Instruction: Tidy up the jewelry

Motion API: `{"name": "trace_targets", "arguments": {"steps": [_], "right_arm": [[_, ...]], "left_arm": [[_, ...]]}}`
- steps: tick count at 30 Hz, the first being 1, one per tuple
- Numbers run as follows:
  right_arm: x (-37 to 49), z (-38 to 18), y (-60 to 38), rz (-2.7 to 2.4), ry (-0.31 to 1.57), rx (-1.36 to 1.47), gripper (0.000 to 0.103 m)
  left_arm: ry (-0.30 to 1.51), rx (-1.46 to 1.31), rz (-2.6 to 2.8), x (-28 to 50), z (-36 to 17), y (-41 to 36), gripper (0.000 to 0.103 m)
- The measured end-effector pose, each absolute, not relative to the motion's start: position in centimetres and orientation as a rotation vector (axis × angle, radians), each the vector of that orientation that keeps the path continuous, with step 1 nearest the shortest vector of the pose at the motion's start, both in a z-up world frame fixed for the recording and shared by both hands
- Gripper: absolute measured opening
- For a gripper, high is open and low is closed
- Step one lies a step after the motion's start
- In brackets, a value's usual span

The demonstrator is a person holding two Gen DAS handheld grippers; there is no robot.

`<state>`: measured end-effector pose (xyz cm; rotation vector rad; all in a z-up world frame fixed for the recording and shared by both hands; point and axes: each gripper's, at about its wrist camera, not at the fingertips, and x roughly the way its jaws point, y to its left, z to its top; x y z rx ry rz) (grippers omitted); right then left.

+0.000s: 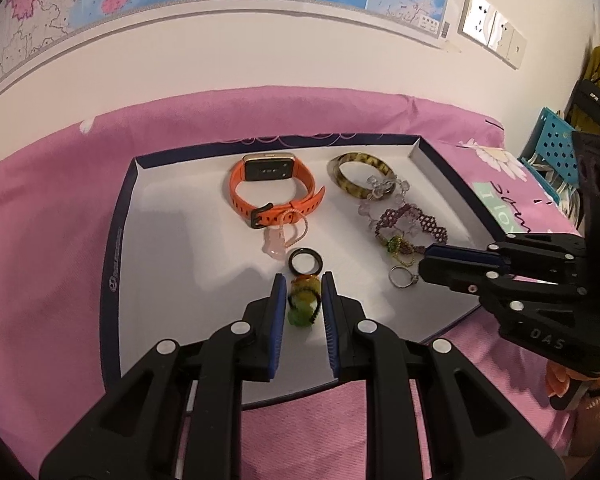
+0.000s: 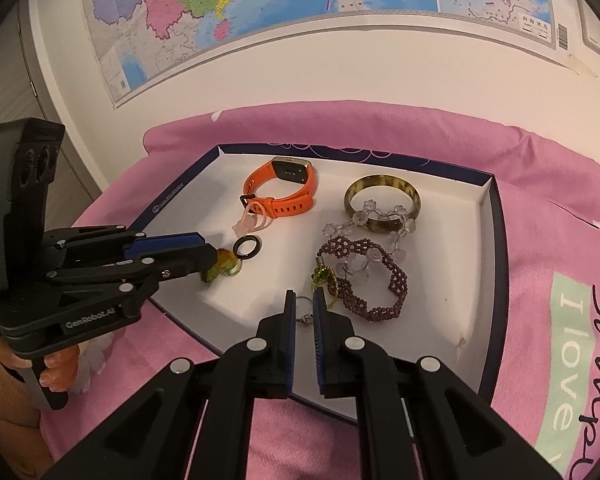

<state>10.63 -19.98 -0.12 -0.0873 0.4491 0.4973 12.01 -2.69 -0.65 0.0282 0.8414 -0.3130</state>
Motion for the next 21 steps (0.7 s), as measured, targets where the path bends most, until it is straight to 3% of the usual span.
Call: {"name": "trace_targets", "arguments": {"steps": [4, 6, 8, 10, 13, 15, 17, 19, 21], "right_arm": [[10.4, -0.1, -20.2, 0.493, 0.440, -0.073, 0.010], [10.3, -0.1, -20.4, 0.491, 0.439, -0.064, 0.017], [10.0, -0.1, -20.6, 0.482, 0.430, -0.056, 0.032], [9.7, -0.1, -20.7, 0.482, 0.427, -0.052, 0.034], [8.9, -0.1, -21.1, 0.476, 0.415, -0.043, 0.045], [8.3, -0.1, -21.3, 0.467, 0.404, -0.039, 0.055], [7.6, -0.1, -21.4, 0.459, 0.390, -0.036, 0.068], [6.9, -0.2, -21.4, 0.438, 0.375, -0.044, 0.082], [6.1, -0.2, -21.3, 0.414, 0.357, -0.061, 0.089]], "left_arm": [[0.826, 0.033, -0.310, 11.7, -0.4, -2.7, 0.021], [0.812, 0.034, -0.304, 11.5, -0.1, -2.6, 0.034], [0.807, 0.034, -0.297, 11.2, 0.0, -2.5, 0.041], [0.805, 0.027, -0.296, 10.9, 0.2, -2.3, 0.048], [0.789, 0.023, -0.280, 10.1, 0.6, -1.9, 0.064], [0.770, 0.014, -0.274, 9.2, 1.0, -1.5, 0.087], [0.737, 0.016, -0.252, 8.1, 1.5, -1.1, 0.098], [0.727, 0.010, -0.236, 7.2, 1.8, -0.7, 0.098], [0.718, -0.002, -0.229, 6.4, 2.0, -0.3, 0.098]]}}
